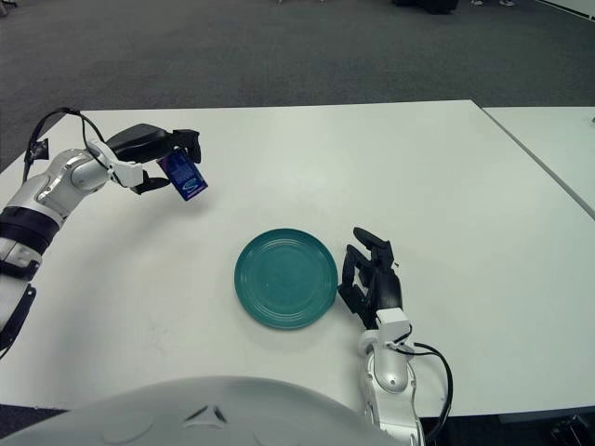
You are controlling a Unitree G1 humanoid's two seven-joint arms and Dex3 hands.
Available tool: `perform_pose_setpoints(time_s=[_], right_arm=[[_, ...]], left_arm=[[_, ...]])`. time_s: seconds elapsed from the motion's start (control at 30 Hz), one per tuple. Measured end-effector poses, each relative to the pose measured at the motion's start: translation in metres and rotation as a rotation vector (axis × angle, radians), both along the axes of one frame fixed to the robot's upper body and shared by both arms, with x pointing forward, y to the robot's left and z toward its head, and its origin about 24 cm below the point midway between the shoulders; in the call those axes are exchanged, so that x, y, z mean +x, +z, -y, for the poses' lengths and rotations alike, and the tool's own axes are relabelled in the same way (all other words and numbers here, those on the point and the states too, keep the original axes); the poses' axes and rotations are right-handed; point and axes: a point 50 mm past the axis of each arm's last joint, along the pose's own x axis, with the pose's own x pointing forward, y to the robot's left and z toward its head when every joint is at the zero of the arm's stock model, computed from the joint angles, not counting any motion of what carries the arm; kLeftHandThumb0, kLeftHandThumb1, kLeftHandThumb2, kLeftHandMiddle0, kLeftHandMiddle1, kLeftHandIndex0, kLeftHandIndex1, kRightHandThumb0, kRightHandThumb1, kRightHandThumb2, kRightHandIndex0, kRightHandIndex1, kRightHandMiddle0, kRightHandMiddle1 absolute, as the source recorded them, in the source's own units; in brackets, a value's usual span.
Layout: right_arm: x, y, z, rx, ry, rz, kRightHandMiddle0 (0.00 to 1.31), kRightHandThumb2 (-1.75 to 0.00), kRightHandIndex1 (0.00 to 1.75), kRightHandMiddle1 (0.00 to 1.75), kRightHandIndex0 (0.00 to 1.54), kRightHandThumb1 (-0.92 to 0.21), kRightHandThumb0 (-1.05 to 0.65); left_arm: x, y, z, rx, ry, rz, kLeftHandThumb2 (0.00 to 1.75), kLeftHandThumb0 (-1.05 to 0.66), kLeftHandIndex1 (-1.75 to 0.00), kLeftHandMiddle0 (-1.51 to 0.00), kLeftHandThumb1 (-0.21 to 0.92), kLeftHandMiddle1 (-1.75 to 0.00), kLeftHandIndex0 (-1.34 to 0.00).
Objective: Put the gum into the plate.
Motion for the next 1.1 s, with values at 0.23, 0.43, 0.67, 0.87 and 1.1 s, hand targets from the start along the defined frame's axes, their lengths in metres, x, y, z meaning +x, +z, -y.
perform_pose_setpoints(time_s=[0.23,0.43,0.67,0.87,1.1], right_arm=[[0.000,-0.001,0.000,0.001,-0.001,-0.002,0.00,-0.78,0.29,0.90,0.36,-0.92,-0.72],[-0.001,-0.004,-0.002,0.003,-0.003,-0.019,0.00,-0.79,0.30,0.89,0.37,-0.92,-0.72],[-0.001,-0.004,-0.005,0.010,-0.004,-0.022,0.00,-0.78,0.30,0.86,0.38,-0.92,-0.71],[-0.001,-0.005,-0.007,0.016,-0.007,-0.022,0.00,-0.78,0.30,0.85,0.39,-0.92,-0.72],[-0.001,-0.005,-0.010,0.023,-0.004,-0.020,0.00,-0.76,0.30,0.84,0.40,-0.92,-0.74]], left_arm=[[-0.022,0.004,0.023,-0.048,-0.046,-0.064,1.59,-0.01,-1.69,-0.81,0.06,-1.73,-0.59],[-0.045,0.011,0.045,-0.070,-0.128,-0.126,1.56,-0.01,-1.59,-0.81,0.06,-1.74,-0.64],[-0.058,0.013,0.058,-0.084,-0.205,-0.114,1.58,-0.01,-1.69,-0.79,0.08,-1.75,-0.58],[-0.064,-0.002,0.069,-0.096,-0.260,-0.135,1.56,-0.01,-1.62,-0.79,0.07,-1.75,-0.63],[-0.071,-0.003,0.088,-0.112,-0.342,-0.137,1.50,-0.01,-1.55,-0.75,0.10,-1.75,-0.67]])
